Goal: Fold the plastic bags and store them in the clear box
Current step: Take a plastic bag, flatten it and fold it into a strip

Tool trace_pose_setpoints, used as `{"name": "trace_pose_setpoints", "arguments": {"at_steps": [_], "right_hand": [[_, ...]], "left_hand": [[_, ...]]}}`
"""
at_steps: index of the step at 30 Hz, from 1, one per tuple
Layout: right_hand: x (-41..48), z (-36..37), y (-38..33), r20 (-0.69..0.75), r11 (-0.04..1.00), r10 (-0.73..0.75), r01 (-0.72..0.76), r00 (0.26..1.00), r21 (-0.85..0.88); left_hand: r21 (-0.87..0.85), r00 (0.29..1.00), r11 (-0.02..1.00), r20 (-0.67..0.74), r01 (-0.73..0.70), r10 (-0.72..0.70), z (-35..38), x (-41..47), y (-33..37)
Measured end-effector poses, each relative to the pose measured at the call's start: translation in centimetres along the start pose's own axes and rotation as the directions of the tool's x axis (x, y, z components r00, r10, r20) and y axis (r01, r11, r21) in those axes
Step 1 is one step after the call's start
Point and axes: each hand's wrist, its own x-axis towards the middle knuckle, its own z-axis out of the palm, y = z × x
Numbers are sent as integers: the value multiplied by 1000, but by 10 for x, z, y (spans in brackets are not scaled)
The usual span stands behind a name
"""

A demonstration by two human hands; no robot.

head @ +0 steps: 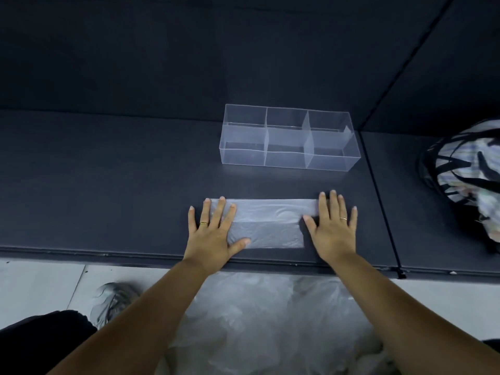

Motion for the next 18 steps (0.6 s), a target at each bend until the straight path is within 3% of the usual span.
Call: {"name": "trace_pose_setpoints", "arguments": {"at_steps": [2,4,7,11,15,18], "right_hand": [[-11,-11,-3,-102,996,-46,53,994,72],[-28,-20,-8,-203,952,-181,223,962,208],[-53,-18,-10,-173,877,-357,393,918,277],[-58,-16,-13,-141,868,-292,324,946,377],[-48,-17,-25,-41,907,-315,314,948,280],[-44,-23,-22,25,911,-275,252,961,325]], "left_hand": [[-23,998,999,-56,-23,22,-9,-3,3],[-99,980,986,-157,-137,120,-16,-9,10],[-230,940,918,-189,-322,282,-13,-18,26],[-269,947,909,-131,-317,292,-1,-27,38],[-304,960,913,-153,-271,234,-2,-24,40],[-321,960,909,-173,-267,221,-4,-22,41]]}}
